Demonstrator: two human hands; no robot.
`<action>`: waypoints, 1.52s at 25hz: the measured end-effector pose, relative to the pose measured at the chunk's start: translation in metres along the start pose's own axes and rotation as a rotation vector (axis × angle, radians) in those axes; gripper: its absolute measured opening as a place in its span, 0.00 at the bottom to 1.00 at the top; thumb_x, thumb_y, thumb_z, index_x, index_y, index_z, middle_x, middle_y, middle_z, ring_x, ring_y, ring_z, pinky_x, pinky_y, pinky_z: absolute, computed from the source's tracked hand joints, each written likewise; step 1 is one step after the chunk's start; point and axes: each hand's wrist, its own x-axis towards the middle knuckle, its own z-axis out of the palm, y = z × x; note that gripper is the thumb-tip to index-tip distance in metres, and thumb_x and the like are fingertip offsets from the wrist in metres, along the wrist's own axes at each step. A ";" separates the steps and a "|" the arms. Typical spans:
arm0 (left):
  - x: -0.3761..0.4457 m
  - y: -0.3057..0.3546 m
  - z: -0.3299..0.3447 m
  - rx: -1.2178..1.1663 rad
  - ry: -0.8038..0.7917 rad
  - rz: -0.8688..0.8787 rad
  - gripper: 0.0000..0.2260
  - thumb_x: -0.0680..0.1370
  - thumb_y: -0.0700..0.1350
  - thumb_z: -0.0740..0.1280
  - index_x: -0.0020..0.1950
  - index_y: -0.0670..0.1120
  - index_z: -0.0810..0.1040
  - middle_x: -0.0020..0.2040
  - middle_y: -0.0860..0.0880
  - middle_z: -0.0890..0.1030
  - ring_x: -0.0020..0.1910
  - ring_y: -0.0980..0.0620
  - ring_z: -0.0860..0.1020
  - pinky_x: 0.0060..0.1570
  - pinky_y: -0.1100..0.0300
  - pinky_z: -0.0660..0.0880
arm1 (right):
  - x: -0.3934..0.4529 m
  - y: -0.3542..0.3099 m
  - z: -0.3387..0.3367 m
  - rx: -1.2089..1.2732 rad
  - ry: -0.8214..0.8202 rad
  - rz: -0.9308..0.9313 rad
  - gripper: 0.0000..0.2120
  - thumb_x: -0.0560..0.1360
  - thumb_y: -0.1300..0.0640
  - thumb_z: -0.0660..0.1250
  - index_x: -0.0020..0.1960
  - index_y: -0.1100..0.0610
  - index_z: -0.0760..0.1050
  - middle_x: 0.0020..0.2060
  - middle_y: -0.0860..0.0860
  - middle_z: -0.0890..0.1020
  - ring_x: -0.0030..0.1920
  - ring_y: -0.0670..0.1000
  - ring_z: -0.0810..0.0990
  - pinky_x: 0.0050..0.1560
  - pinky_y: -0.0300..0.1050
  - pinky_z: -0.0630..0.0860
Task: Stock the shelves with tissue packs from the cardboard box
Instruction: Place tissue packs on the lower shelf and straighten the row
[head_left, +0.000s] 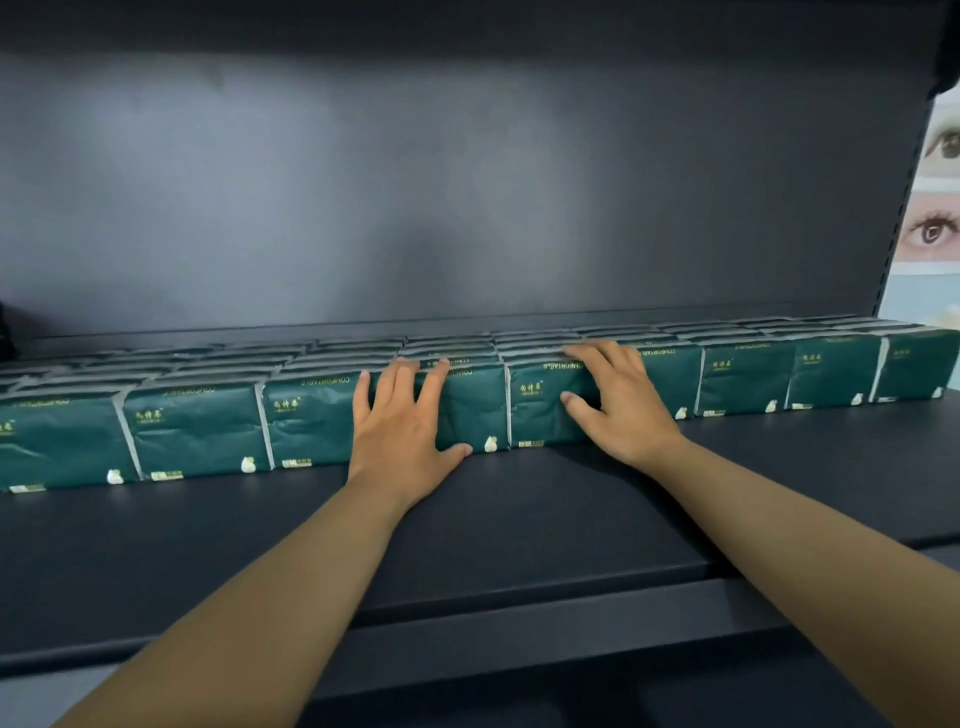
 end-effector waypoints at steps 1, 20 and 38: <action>0.000 -0.001 0.000 -0.006 -0.001 0.003 0.42 0.71 0.64 0.67 0.77 0.52 0.50 0.70 0.48 0.60 0.74 0.48 0.52 0.72 0.48 0.39 | -0.001 -0.003 -0.001 -0.038 0.007 0.016 0.26 0.75 0.52 0.63 0.71 0.53 0.62 0.69 0.50 0.66 0.69 0.51 0.59 0.69 0.53 0.61; -0.326 0.090 -0.074 -0.172 -0.204 -0.077 0.36 0.74 0.64 0.60 0.72 0.40 0.66 0.72 0.40 0.66 0.71 0.40 0.65 0.65 0.44 0.65 | -0.317 -0.063 -0.096 0.020 -0.232 -0.091 0.22 0.76 0.53 0.64 0.69 0.53 0.65 0.71 0.50 0.63 0.71 0.50 0.57 0.69 0.50 0.61; -0.691 0.148 0.075 -0.144 -0.880 -0.351 0.26 0.76 0.57 0.52 0.59 0.42 0.80 0.56 0.42 0.81 0.60 0.41 0.77 0.55 0.44 0.74 | -0.676 -0.031 0.108 0.464 -0.981 0.375 0.11 0.75 0.53 0.67 0.58 0.50 0.78 0.55 0.44 0.80 0.57 0.42 0.74 0.59 0.36 0.68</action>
